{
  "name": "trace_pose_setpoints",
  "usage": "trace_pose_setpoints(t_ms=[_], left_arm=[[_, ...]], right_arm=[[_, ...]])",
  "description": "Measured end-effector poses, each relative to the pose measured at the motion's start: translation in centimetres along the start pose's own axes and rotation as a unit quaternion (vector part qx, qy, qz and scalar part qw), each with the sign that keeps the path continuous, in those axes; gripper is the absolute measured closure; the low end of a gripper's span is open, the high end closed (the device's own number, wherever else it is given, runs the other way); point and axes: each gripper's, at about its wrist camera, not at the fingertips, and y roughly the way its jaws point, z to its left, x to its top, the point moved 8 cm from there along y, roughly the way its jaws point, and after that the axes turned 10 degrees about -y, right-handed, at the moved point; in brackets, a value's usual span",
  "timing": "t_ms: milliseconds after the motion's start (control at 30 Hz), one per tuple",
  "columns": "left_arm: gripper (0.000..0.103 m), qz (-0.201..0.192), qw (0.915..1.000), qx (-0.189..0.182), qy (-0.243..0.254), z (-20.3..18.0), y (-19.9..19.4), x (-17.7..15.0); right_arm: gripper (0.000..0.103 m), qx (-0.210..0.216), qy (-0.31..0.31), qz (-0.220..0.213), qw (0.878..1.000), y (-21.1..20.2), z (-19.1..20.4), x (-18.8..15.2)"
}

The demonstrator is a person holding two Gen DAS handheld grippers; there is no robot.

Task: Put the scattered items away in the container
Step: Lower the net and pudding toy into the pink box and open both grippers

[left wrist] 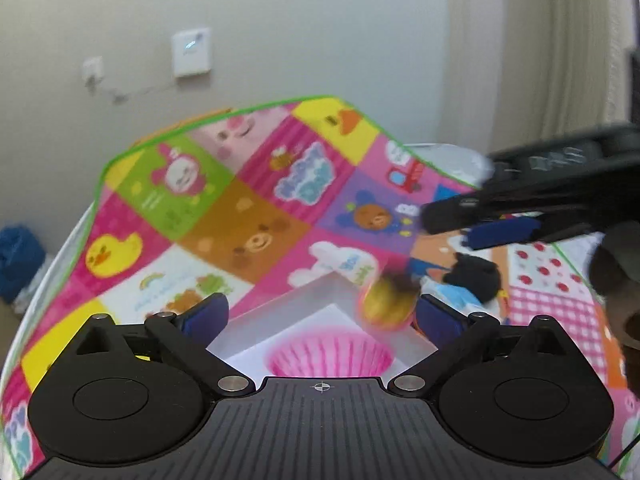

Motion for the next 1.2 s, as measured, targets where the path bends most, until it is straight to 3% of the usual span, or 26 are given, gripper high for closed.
trace_pose_setpoints(t_ms=[167,267,500,633,800,967,1100,1200], left_arm=[[0.001,0.022,0.9989,0.037,-0.017,3.0,-1.5,-1.7],[0.001,0.029,0.998,0.048,-0.03,4.2,-5.4,-2.2],[0.0,-0.016,0.9892,0.144,-0.02,6.3,-18.4,0.1],[0.0,-0.065,0.9785,0.193,-0.035,8.6,-23.5,1.9],[0.0,-0.136,0.9675,0.158,-0.142,10.2,-28.3,4.9],[0.0,-0.18,0.9604,0.118,-0.177,8.9,-27.5,7.4],[0.0,-0.166,0.9611,0.096,-0.199,6.9,-23.9,6.9],[0.0,-0.129,0.9736,0.061,-0.178,4.5,-21.2,6.3]], right_arm=[[0.042,-0.04,-0.045,0.013,0.998,-1.3,-0.6,-1.6],[0.042,-0.062,-0.048,0.022,0.997,-3.9,-0.4,-3.1],[0.04,-0.102,-0.056,-0.002,0.993,-13.9,4.9,-3.0],[0.04,-0.114,-0.084,-0.054,0.988,-19.4,8.7,-1.1],[0.036,-0.143,-0.087,-0.112,0.979,-25.4,11.2,1.9],[0.031,-0.2,-0.132,-0.119,0.964,-30.2,12.5,2.9],[0.03,-0.263,-0.165,-0.136,0.941,-32.0,12.5,4.4],[0.03,-0.258,-0.141,-0.139,0.946,-32.2,11.8,4.9]])
